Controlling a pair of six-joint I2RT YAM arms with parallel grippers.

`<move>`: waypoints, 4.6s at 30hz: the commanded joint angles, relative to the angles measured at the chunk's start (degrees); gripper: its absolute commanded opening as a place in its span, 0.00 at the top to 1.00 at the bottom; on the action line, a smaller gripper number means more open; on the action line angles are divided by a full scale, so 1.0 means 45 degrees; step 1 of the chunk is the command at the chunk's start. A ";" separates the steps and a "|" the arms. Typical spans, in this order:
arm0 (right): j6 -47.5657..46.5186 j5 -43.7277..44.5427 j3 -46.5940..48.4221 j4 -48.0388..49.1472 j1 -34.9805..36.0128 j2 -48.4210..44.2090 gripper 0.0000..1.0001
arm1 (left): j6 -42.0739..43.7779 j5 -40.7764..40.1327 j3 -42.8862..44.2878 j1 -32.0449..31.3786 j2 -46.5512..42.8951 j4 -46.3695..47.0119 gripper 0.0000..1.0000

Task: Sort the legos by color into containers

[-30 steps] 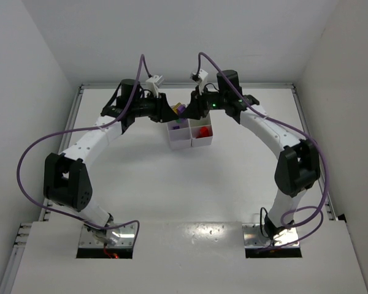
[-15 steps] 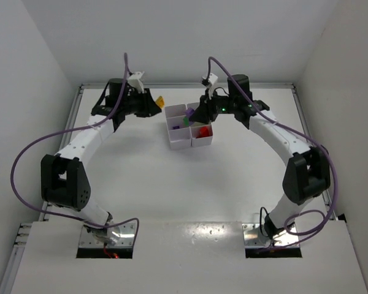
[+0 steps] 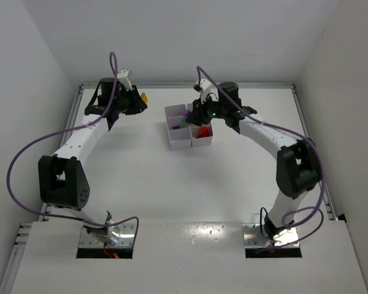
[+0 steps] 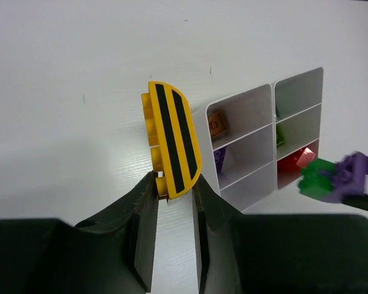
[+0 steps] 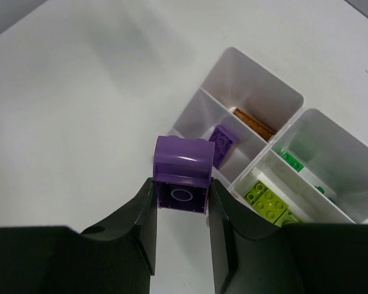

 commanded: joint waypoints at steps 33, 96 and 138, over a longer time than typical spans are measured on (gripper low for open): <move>0.1792 0.2526 -0.1165 0.2941 -0.0476 -0.1617 1.00 | 0.1615 0.6471 0.0420 -0.0703 0.1308 0.0444 1.00; 0.6303 -0.8562 0.0178 0.4597 -0.1532 0.0862 1.00 | 0.4801 1.3306 0.3235 -0.1642 0.3633 -0.2118 0.29; 0.6811 -0.7607 -0.0757 0.4970 -0.3247 0.0103 1.00 | 0.5032 1.2375 0.2162 -0.0726 0.3614 -0.2466 1.00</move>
